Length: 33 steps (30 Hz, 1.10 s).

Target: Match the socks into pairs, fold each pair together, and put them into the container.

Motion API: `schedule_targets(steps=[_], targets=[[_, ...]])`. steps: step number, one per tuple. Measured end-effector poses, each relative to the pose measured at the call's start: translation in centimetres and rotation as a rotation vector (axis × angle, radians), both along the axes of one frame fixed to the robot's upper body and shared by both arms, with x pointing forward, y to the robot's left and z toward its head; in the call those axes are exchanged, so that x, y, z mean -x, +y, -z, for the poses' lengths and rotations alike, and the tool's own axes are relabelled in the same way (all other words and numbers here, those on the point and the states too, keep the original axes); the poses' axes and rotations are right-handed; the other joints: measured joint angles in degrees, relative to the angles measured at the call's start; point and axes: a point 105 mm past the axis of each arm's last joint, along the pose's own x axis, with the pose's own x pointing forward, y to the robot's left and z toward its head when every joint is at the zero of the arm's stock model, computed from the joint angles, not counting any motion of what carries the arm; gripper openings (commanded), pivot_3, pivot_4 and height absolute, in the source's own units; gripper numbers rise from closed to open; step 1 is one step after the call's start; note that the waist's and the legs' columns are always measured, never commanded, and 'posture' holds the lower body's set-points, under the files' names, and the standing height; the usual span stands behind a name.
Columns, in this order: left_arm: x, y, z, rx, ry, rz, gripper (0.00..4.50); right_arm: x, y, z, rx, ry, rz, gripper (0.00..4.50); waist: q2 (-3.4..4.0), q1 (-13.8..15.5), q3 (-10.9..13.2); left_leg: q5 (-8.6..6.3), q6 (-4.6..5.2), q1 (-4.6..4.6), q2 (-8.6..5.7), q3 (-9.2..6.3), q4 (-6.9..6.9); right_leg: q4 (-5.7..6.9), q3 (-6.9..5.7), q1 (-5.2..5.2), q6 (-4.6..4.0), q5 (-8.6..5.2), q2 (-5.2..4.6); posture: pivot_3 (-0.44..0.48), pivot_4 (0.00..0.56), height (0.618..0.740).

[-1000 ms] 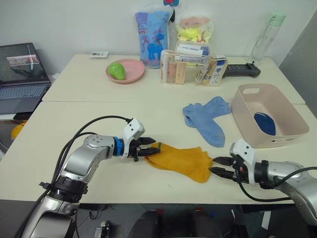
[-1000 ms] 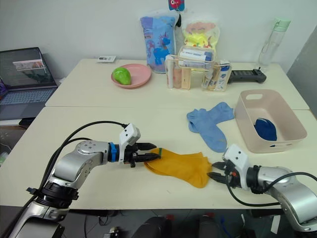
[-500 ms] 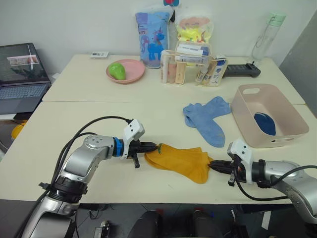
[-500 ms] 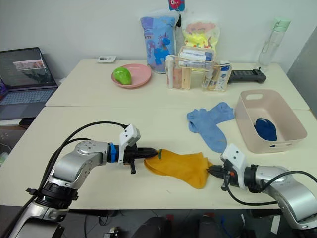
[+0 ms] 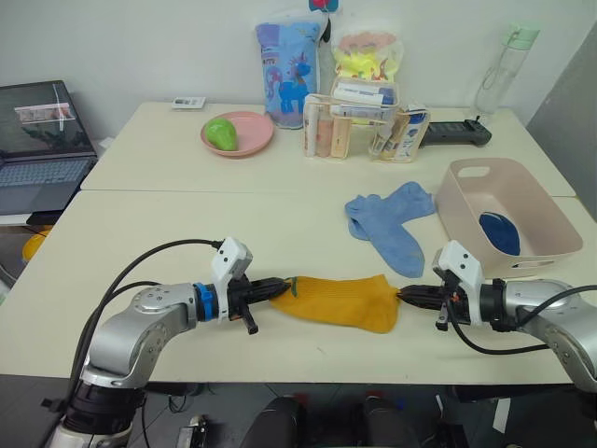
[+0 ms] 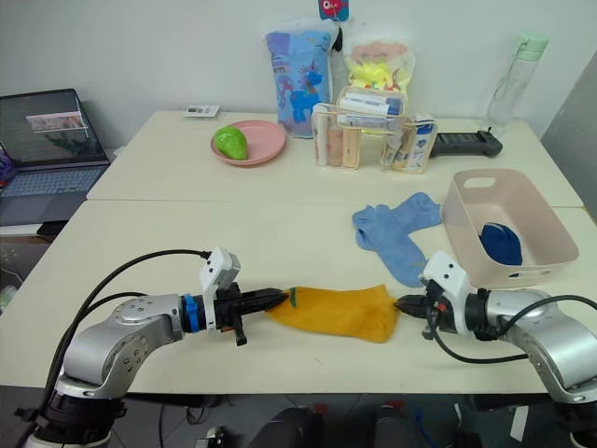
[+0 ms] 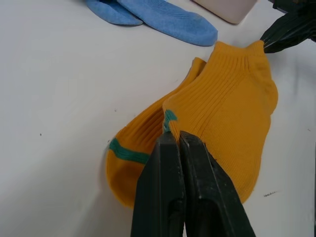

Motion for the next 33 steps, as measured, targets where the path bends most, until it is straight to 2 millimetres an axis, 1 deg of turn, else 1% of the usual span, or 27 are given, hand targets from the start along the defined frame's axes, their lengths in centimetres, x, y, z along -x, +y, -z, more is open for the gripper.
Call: schedule_targets(steps=[2,5,9,16,20,28,33], targets=[[0.6,-0.2,0.2,0.022,0.009,-0.017,0.0,-0.2,-0.4,0.1,0.019,0.007,0.003,0.01,0.0,0.0,0.0,0.0,0.0,0.0,0.0,0.0,0.0,-0.03,0.0,0.0,0.0,0.0,0.0,0.0,0.15,0.74],[1.1,-0.1,1.1,0.03,0.036,-0.049,0.0,-0.5,-0.8,0.5,0.027,0.033,0.011,0.01,0.0,0.0,0.0,0.0,0.0,0.0,0.01,0.0,0.0,-0.02,-0.01,0.0,-0.01,0.0,0.0,0.0,0.15,0.74],[0.9,-0.3,1.2,0.044,0.029,-0.076,0.0,-0.6,-0.6,0.9,0.041,0.046,0.0,0.01,0.0,0.1,0.0,-0.01,0.01,0.0,0.01,0.01,0.0,-0.02,-0.01,0.01,0.0,0.0,0.0,0.0,0.15,0.74],[0.4,-0.1,1.0,0.042,0.006,-0.092,0.0,-1.1,0.0,0.5,0.052,0.031,-0.01,0.01,0.0,0.0,0.0,-0.01,0.01,0.0,0.01,0.01,-0.01,-0.02,-0.01,0.0,0.0,0.0,0.0,0.0,0.15,0.74],[0.4,0.0,0.9,0.042,0.005,-0.096,0.0,-1.2,0.4,0.6,0.048,0.03,-0.018,0.01,0.0,0.0,0.0,-0.01,0.01,0.0,0.01,0.01,-0.01,-0.03,-0.01,0.0,0.0,0.0,0.0,0.0,0.15,0.74],[0.0,0.2,0.8,0.048,-0.004,-0.105,0.0,-1.6,-0.1,1.3,0.065,0.037,0.004,0.01,0.0,0.0,0.0,-0.01,0.01,0.0,0.01,0.01,-0.01,-0.03,0.0,0.0,0.0,0.0,0.0,0.0,0.15,0.74],[-0.1,0.6,0.5,0.052,-0.012,-0.112,0.0,-1.7,0.0,1.2,0.066,0.027,0.001,0.01,0.0,0.0,0.0,-0.01,0.0,0.0,0.01,0.0,-0.01,-0.03,-0.01,0.0,0.0,0.0,0.0,0.0,0.15,0.74]])
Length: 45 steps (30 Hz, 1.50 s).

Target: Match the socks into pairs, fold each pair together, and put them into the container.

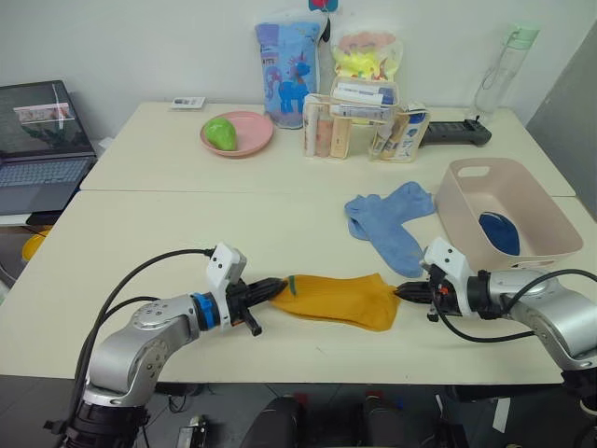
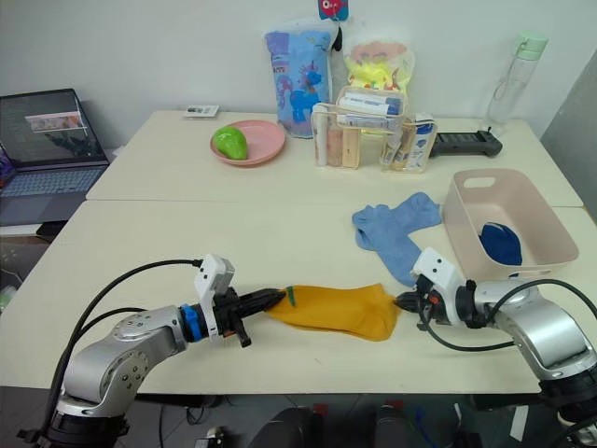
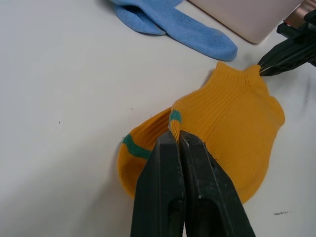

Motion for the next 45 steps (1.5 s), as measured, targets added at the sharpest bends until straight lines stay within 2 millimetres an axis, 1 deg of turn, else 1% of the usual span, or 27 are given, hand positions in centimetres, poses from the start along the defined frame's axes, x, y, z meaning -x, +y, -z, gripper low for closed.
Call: schedule_targets(steps=[6,17,22,32,35,39,40,42,45], targets=[[-0.1,0.1,0.0,0.0,-0.002,-0.005,0.0,-0.1,0.1,-0.1,-0.001,-0.011,-0.005,0.01,0.0,0.0,0.0,0.0,0.0,0.0,0.0,0.0,0.0,0.0,0.0,0.0,0.0,0.0,0.0,0.0,0.15,0.74],[-0.3,-0.1,1.2,-0.032,0.003,0.002,0.0,0.1,-0.1,0.4,0.013,-0.001,-0.004,0.01,0.0,0.0,0.0,0.0,0.0,0.0,0.0,0.0,0.0,-0.01,0.0,0.0,0.0,0.0,0.0,0.0,0.15,0.74],[-0.5,-0.2,1.0,-0.038,-0.015,0.008,0.0,0.3,-0.2,0.8,0.023,0.012,-0.01,0.01,0.0,0.0,0.0,0.0,0.0,0.0,0.0,0.0,0.0,-0.01,0.0,0.0,0.0,0.0,0.0,0.0,0.15,0.74],[-0.6,-0.3,0.8,-0.034,-0.027,0.013,0.0,0.3,-0.1,0.9,0.02,0.012,-0.013,0.01,0.0,0.0,0.0,0.0,0.0,0.0,0.0,0.0,0.0,-0.01,0.0,0.0,0.0,0.0,0.0,0.0,0.15,0.74],[-0.6,-0.4,0.7,-0.032,-0.028,0.014,0.62,0.3,0.1,0.9,0.012,0.013,-0.016,0.67,0.0,0.0,0.0,0.0,0.0,0.0,0.0,0.0,0.0,-0.01,0.0,0.0,0.0,0.0,0.0,0.0,0.15,0.74],[-1.2,-0.3,0.5,-0.021,-0.035,-0.004,1.92,0.1,0.2,0.4,-0.015,-0.002,-0.007,2.09,0.0,0.0,0.0,0.0,0.0,0.0,0.0,0.0,-0.01,-0.01,0.0,0.0,0.0,0.0,0.0,0.0,0.15,0.74],[-1.3,-0.3,0.4,-0.018,-0.04,-0.011,2.27,0.0,0.1,0.1,-0.026,-0.01,-0.001,2.46,0.0,0.0,0.0,0.0,0.0,0.0,0.0,-0.01,-0.01,-0.02,0.0,0.0,0.0,0.0,0.0,0.0,0.15,0.74],[-1.4,-0.3,-0.1,0.019,-0.056,-0.028,2.93,-0.1,0.4,-1.1,-0.082,-0.036,0.0,3.16,0.01,0.0,0.0,0.0,0.0,-0.01,0.0,-0.01,-0.01,-0.02,-0.01,0.0,0.0,0.0,0.01,0.0,0.15,0.74],[-1.3,-0.4,-1.2,0.04,-0.096,-0.017,3.88,0.1,1.1,-2.5,-0.142,-0.077,-0.024,3.17,0.0,0.0,0.0,0.0,0.0,-0.01,0.0,-0.01,-0.01,-0.02,-0.01,0.0,0.0,0.0,0.01,0.0,0.15,0.74]])
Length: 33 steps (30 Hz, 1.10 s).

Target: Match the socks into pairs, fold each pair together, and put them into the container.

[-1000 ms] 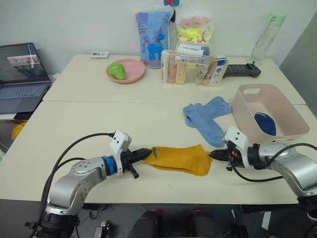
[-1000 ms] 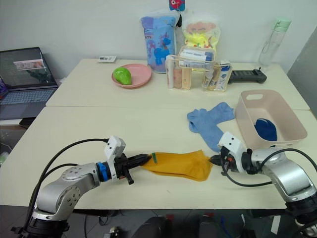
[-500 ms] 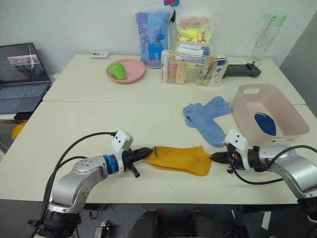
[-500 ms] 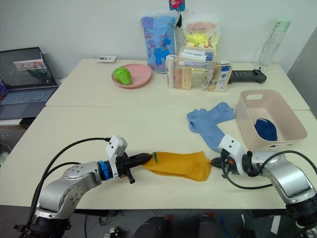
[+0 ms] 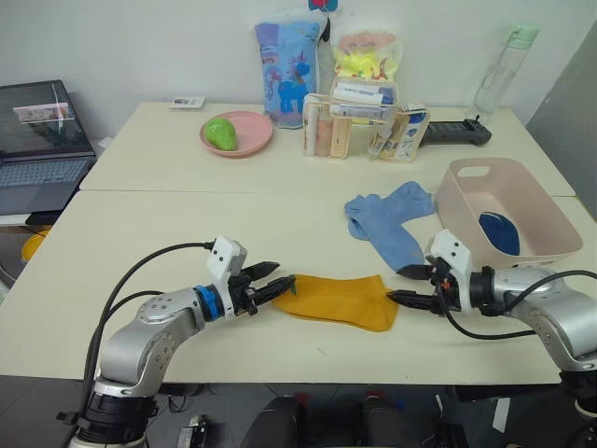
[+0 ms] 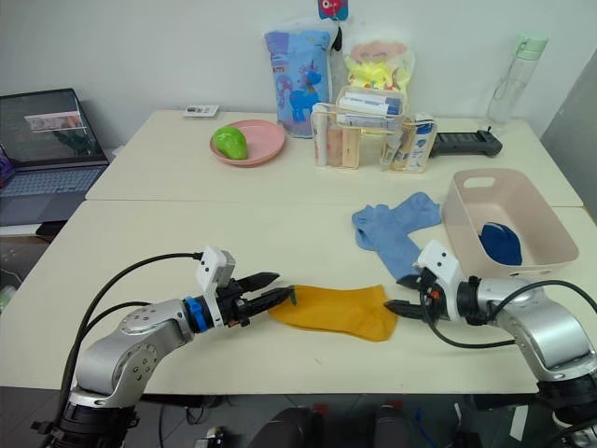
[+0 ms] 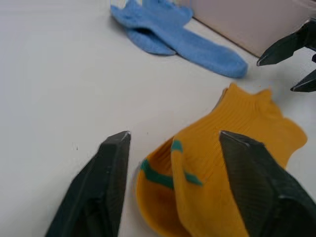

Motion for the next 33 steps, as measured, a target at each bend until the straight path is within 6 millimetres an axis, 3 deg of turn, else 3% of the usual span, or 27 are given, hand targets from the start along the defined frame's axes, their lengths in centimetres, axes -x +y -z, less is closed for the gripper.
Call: schedule_targets(steps=[4,7,9,12,15,17,23,33], targets=[[-0.1,-0.1,-1.4,-0.011,-0.069,0.04,3.88,-0.5,1.2,-1.7,-0.055,-0.074,-0.013,3.17,0.0,0.0,0.0,0.0,0.0,0.0,0.0,0.01,0.0,0.02,0.0,-0.01,0.0,0.0,0.0,0.0,0.15,0.74],[-0.4,-0.5,-2.3,-0.077,-0.174,0.101,3.29,-0.8,2.0,-1.7,-0.005,-0.16,-0.043,2.79,0.01,0.0,0.0,0.0,0.0,0.0,-0.01,0.01,-0.02,-0.03,0.0,0.0,0.0,0.0,0.0,0.0,0.15,0.74],[-0.6,-1.4,-2.5,-0.098,-0.242,0.146,2.63,-0.8,3.4,-0.9,0.0,-0.188,-0.082,2.18,0.0,0.0,0.0,0.0,-0.01,0.0,-0.01,0.02,-0.02,-0.05,0.01,0.0,0.0,0.0,0.0,0.0,0.15,0.74],[0.2,-2.8,-1.4,-0.178,-0.297,0.26,1.66,-0.3,5.1,0.5,-0.002,-0.189,-0.137,1.14,0.01,0.0,0.0,0.01,-0.01,0.0,-0.01,0.03,-0.02,-0.07,0.01,-0.01,-0.01,0.0,0.0,0.0,0.15,0.74],[0.5,-3.0,0.1,-0.224,-0.288,0.294,0.66,-0.4,5.3,1.5,0.019,-0.198,-0.135,0.03,0.01,0.0,0.0,0.01,-0.01,0.01,-0.01,0.0,-0.01,-0.04,0.01,-0.01,-0.01,0.01,0.0,0.0,0.15,0.74],[0.5,-2.5,1.1,-0.287,-0.293,0.298,0.01,-0.4,5.1,2.1,0.035,-0.196,-0.128,0.0,0.01,0.0,0.0,0.01,-0.01,0.01,-0.01,-0.01,-0.02,0.0,0.0,-0.02,-0.01,0.01,0.0,0.0,0.15,0.74],[-0.4,0.1,4.5,-0.347,-0.212,0.177,0.01,0.7,3.2,5.8,0.121,-0.148,-0.109,0.0,0.02,0.0,0.0,0.0,0.01,0.03,-0.04,0.01,-0.02,-0.06,0.02,-0.01,0.0,0.01,0.0,0.0,0.15,0.74],[0.1,-0.2,4.6,-0.24,-0.161,0.134,0.01,1.5,1.7,5.3,0.114,-0.15,-0.081,0.0,0.02,0.0,0.0,-0.01,0.01,0.05,-0.03,-0.01,-0.01,0.01,0.01,0.0,0.01,0.0,0.0,0.0,0.15,0.74]])
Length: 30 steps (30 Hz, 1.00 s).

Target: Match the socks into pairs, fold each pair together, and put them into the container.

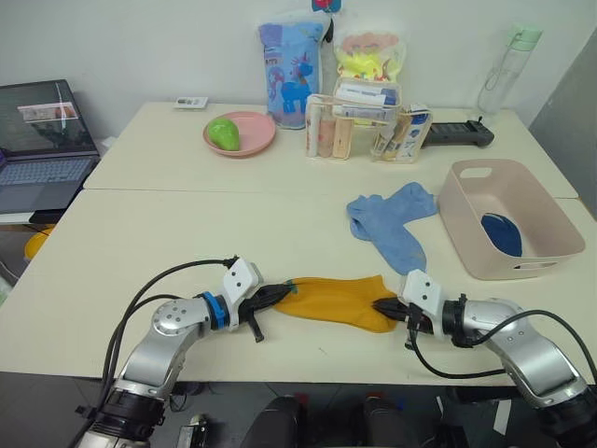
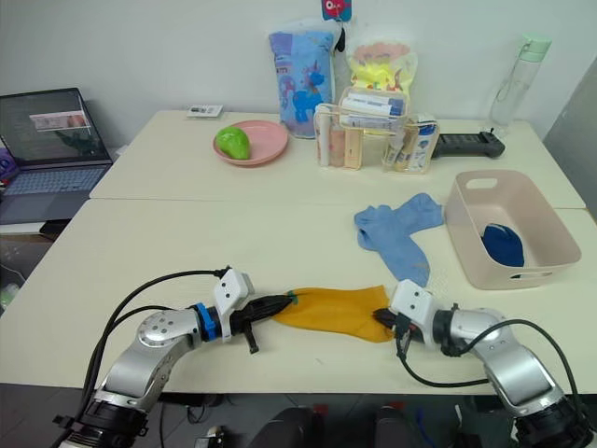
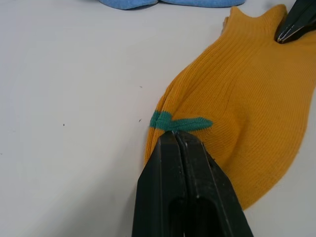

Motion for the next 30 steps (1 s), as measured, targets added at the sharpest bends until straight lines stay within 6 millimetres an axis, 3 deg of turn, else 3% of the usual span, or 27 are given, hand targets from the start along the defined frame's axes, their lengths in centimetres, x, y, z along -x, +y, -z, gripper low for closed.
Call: schedule_targets(steps=[5,9,12,15,22,27,30], targets=[[0.6,-1.1,-1.5,0.035,-0.035,0.073,0.01,0.3,1.4,-1.7,-0.107,-0.014,-0.028,0.0,0.0,0.0,0.0,0.0,0.0,0.0,0.01,0.0,-0.01,0.0,0.0,0.0,0.0,0.0,0.01,0.0,0.15,0.74],[0.3,-1.4,-2.1,0.022,-0.05,0.088,0.01,0.4,1.9,-1.3,-0.098,-0.003,-0.041,0.0,0.0,0.0,0.0,0.0,0.0,0.0,0.0,0.0,-0.01,0.0,-0.01,0.0,0.0,0.0,0.0,0.0,0.15,0.74],[0.1,-1.6,-1.5,-0.045,-0.047,0.106,0.01,0.9,2.3,-0.2,-0.054,0.014,-0.062,0.0,0.0,0.0,0.0,0.0,0.0,0.0,0.01,0.01,-0.01,0.0,0.0,0.0,0.0,0.0,0.0,0.0,0.15,0.74],[0.3,-0.9,0.0,-0.133,-0.03,0.115,0.01,1.4,1.5,0.6,0.009,0.017,-0.07,0.0,0.0,0.0,0.0,0.0,-0.01,0.01,0.0,0.0,-0.01,0.0,0.0,0.0,0.0,0.0,0.01,0.0,0.15,0.74],[0.0,-0.9,-0.1,-0.14,-0.051,0.114,0.01,1.9,-0.2,0.4,0.017,0.027,-0.041,0.0,0.02,0.1,0.0,-0.01,0.01,0.03,0.01,0.0,0.0,-0.03,-0.01,0.05,0.01,0.0,0.0,0.0,0.15,0.74],[-0.2,-1.6,-1.0,-0.041,-0.029,0.095,0.01,1.3,-0.6,-1.8,-0.131,0.055,0.059,0.0,0.0,0.0,0.0,-0.01,0.01,0.0,0.01,-0.02,-0.01,-0.02,-0.01,0.01,0.0,0.0,0.01,0.0,0.15,0.74],[-0.3,-1.7,-2.6,0.018,-0.053,0.088,0.0,0.9,-1.7,-2.3,-0.148,0.057,0.137,0.88,0.0,0.0,0.0,0.0,0.01,0.0,0.01,-0.02,-0.01,-0.02,-0.01,0.02,0.0,0.0,0.01,0.0,0.15,0.74]])
